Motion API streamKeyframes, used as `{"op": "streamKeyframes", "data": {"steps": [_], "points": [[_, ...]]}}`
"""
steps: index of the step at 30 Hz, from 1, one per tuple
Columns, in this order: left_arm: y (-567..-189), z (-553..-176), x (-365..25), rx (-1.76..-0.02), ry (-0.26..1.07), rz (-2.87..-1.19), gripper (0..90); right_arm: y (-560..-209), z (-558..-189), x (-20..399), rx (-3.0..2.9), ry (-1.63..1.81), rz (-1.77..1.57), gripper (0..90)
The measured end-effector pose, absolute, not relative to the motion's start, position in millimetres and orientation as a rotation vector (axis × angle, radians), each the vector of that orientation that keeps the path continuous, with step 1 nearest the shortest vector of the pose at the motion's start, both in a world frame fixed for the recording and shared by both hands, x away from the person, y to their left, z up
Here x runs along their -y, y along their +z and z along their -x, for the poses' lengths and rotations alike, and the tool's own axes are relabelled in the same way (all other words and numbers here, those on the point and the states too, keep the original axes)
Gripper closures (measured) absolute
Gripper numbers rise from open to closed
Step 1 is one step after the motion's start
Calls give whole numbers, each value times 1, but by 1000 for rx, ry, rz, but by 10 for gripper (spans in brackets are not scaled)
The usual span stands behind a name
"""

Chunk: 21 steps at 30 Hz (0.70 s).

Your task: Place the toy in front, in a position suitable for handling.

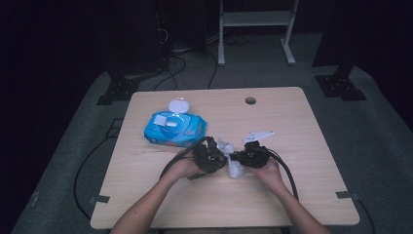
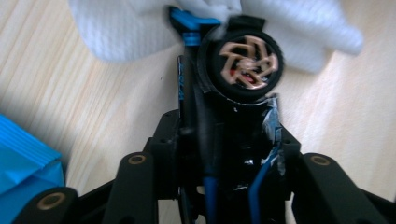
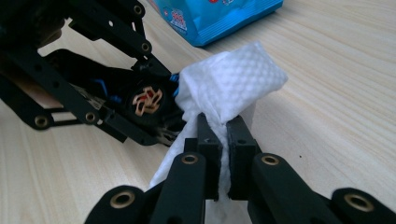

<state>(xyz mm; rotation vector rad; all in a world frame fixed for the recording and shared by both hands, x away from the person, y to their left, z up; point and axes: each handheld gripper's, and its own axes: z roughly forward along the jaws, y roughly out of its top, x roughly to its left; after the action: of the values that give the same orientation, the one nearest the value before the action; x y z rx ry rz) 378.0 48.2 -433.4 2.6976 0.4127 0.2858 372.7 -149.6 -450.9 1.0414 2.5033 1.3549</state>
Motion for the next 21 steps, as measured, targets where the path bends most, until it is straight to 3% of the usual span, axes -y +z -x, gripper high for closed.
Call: {"op": "streamKeyframes", "data": {"steps": [5, 12, 21], "points": [[-430, -370, -61, -402, 303, -2566, 569, -441, -370, 153, -2498, 1420, -1010, 860], [-421, -350, -78, -365, 314, -2287, 570, -400, -348, 149, -2437, 1581, -837, 860], [-422, -344, -90, -366, 268, -2202, 570, -398, -347, 155, -2425, 1528, -838, 861]]}}
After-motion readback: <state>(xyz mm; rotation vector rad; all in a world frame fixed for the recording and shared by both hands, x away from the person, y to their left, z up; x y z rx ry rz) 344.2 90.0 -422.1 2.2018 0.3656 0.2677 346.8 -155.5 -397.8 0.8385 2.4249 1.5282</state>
